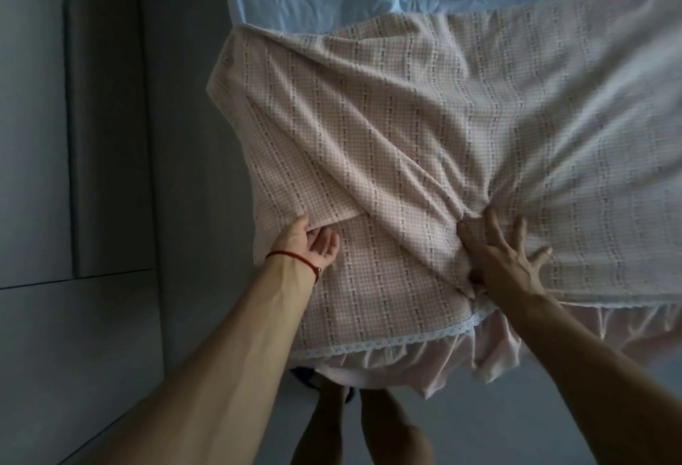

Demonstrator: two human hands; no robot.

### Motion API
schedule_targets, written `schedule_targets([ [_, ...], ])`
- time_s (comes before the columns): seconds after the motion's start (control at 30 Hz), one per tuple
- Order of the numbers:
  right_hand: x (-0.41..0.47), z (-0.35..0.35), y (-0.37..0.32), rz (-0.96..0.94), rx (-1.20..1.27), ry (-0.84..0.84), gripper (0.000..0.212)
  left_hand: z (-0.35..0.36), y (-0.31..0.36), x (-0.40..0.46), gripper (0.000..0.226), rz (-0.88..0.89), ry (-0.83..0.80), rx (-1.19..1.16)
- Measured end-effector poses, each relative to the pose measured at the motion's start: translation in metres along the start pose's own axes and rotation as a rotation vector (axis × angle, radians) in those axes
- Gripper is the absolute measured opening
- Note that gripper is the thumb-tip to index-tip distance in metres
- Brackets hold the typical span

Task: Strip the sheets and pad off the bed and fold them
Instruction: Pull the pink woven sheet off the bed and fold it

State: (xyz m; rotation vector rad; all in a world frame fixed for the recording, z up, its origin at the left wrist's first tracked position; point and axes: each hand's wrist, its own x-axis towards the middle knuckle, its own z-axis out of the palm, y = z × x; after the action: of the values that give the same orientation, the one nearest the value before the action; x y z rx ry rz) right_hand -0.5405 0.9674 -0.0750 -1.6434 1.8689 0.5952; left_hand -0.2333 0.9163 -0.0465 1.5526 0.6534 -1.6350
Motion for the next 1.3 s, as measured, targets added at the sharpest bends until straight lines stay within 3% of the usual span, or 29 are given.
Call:
schedule_targets([
  [0.13,-0.017,-0.002,-0.019,0.05,0.14,0.033,0.085,-0.032,-0.004,-0.017,0.016,0.148,-0.038,-0.005],
  [0.27,-0.079,0.0,-0.077,0.072,0.529,0.351,0.034,-0.089,0.008,-0.041,0.015,0.24,-0.008,0.001],
  [0.33,-0.117,0.0,-0.118,0.087,0.69,0.421,0.016,-0.117,0.014,-0.051,0.017,0.27,0.015,0.014],
  [0.4,-0.137,0.003,-0.153,0.148,0.896,0.291,0.026,-0.142,0.02,-0.059,0.019,0.284,0.075,0.014],
  [0.47,-0.142,0.005,-0.177,0.28,1.278,0.039,0.038,-0.164,0.025,-0.066,0.019,0.27,0.125,0.03],
  [0.53,-0.139,0.009,-0.195,0.43,1.656,-0.118,0.036,-0.186,0.03,-0.067,0.022,0.25,0.154,0.087],
  [0.67,-0.128,0.031,-0.218,0.725,1.979,0.001,0.041,-0.219,0.042,-0.067,0.029,0.231,0.162,0.171],
  [0.77,-0.134,0.047,-0.231,0.756,1.93,0.204,0.039,-0.229,0.056,-0.068,0.02,0.227,0.157,0.247],
  [0.9,-0.151,0.053,-0.246,0.698,1.894,0.353,0.017,-0.234,0.07,-0.059,0.016,0.167,0.14,0.344],
  [1.13,-0.144,0.09,-0.247,0.777,1.815,0.424,0.018,-0.247,0.061,-0.041,0.01,0.045,0.2,0.528],
  [1.3,-0.131,0.116,-0.24,0.86,1.719,0.378,0.025,-0.242,0.069,-0.034,0.018,-0.138,0.318,0.88],
])
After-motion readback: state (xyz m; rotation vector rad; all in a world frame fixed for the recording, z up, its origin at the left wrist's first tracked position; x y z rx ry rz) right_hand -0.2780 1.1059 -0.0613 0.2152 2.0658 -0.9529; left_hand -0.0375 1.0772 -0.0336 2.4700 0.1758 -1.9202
